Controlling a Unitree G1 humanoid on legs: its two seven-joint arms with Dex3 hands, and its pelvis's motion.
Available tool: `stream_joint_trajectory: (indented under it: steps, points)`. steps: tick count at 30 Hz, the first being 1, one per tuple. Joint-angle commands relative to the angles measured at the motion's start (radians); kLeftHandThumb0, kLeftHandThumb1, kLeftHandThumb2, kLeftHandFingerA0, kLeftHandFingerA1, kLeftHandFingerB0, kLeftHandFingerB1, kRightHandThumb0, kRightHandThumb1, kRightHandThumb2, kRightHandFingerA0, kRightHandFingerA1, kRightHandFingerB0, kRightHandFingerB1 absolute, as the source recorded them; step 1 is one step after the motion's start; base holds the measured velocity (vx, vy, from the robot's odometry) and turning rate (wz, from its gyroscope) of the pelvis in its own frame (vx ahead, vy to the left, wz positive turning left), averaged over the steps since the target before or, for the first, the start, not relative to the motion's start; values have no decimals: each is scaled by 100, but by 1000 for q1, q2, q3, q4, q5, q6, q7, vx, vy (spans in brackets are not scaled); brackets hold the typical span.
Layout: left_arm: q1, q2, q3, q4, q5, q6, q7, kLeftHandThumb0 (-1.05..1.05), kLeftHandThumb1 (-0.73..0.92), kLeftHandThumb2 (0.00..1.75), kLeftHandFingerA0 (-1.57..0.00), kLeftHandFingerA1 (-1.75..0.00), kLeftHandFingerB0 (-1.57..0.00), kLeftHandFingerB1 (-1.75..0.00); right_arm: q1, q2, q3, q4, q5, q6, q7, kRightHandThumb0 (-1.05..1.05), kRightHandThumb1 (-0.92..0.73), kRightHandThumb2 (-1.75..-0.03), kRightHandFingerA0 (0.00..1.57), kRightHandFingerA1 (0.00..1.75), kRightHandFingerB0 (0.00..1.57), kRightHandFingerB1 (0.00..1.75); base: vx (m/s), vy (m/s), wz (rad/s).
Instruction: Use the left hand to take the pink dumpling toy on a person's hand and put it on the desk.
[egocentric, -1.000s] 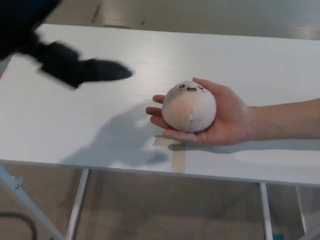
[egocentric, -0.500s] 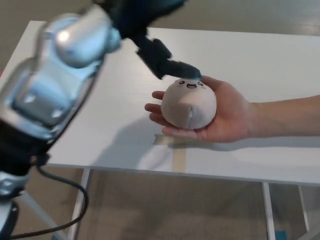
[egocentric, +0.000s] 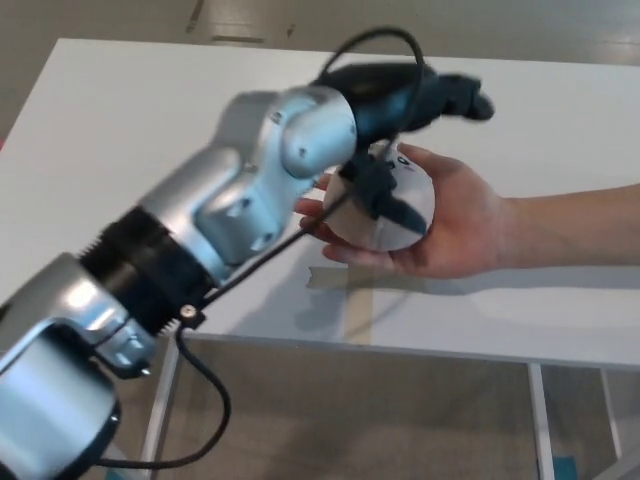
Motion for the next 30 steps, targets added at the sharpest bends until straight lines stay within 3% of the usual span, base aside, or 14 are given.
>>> stream_joint_trajectory:
  steps: [1, 16, 17, 18, 19, 20, 21, 22, 25, 27, 28, 30]
  points:
    - [-26, -51, -48, 91, 161, 76, -29, -58, 43, 54, -16, -29, -19, -29, 14, -10, 2, 8, 5, 12, 29, -15, -65, -59, 64, 46, 46, 40, 0, 0, 0]
    - [21, -82, -82, 122, 272, 89, -102, -59, 43, 54, -19, -30, -18, -28, 11, -15, 21, 7, -4, 19, 34, -15, -65, -59, 64, 46, 45, 40, 0, 0, 0]
    - [33, -75, -83, 109, 281, 90, -112, -53, 41, 67, -24, -40, -17, -36, 10, -14, 22, 7, -3, 22, 32, -15, -65, -59, 64, 46, 45, 40, 0, 0, 0]
    - [42, -73, -77, 102, 284, 88, -111, -38, 56, 57, -47, -38, -28, -30, 9, -14, 22, 7, -2, 23, 32, -15, -65, -59, 64, 46, 45, 40, 0, 0, 0]
    - [46, -75, -72, 101, 285, 88, -111, -38, 56, 57, -47, -38, -28, -30, 9, -14, 23, 8, -2, 23, 32, -15, -65, -59, 64, 46, 45, 40, 0, 0, 0]
    - [52, -79, -58, 100, 283, 88, -104, -26, 73, 62, -86, -69, -49, -36, 5, -15, 23, 7, -1, 24, 31, -15, -65, -59, 64, 46, 46, 40, 0, 0, 0]
    - [54, -81, -51, 100, 281, 88, -100, -26, 73, 62, -86, -69, -49, -36, 3, -16, 23, 7, 0, 24, 31, -15, -65, -59, 64, 46, 46, 40, 0, 0, 0]
    - [69, -84, -33, 92, 277, 80, -77, -21, 80, 64, -78, -155, -65, -44, -1, -17, 22, 8, 1, 26, 30, -15, -65, -59, 64, 46, 46, 40, 0, 0, 0]
    - [103, -85, -4, 72, 287, 49, -23, -22, 80, 64, -72, -160, -65, -45, -4, -16, 20, 7, 4, 28, 31, -15, -65, -59, 64, 46, 47, 40, 0, 0, 0]
    - [115, -86, 6, 67, 298, 33, -4, -24, 76, 63, -73, -154, -63, -45, -4, -14, 20, 7, 4, 27, 31, -15, -65, -59, 64, 46, 47, 40, 0, 0, 0]
    - [119, -86, 10, 62, 305, 29, 1, -27, 70, 63, -78, -138, -58, -43, -5, -14, 23, 7, 1, 28, 31, -15, -65, -59, 64, 46, 46, 40, 0, 0, 0]
    - [122, -87, 18, 50, 321, 25, 3, -27, 70, 62, -81, -132, -57, -42, -6, -14, 28, 7, -2, 31, 35, -15, -65, -59, 64, 46, 46, 40, 0, 0, 0]
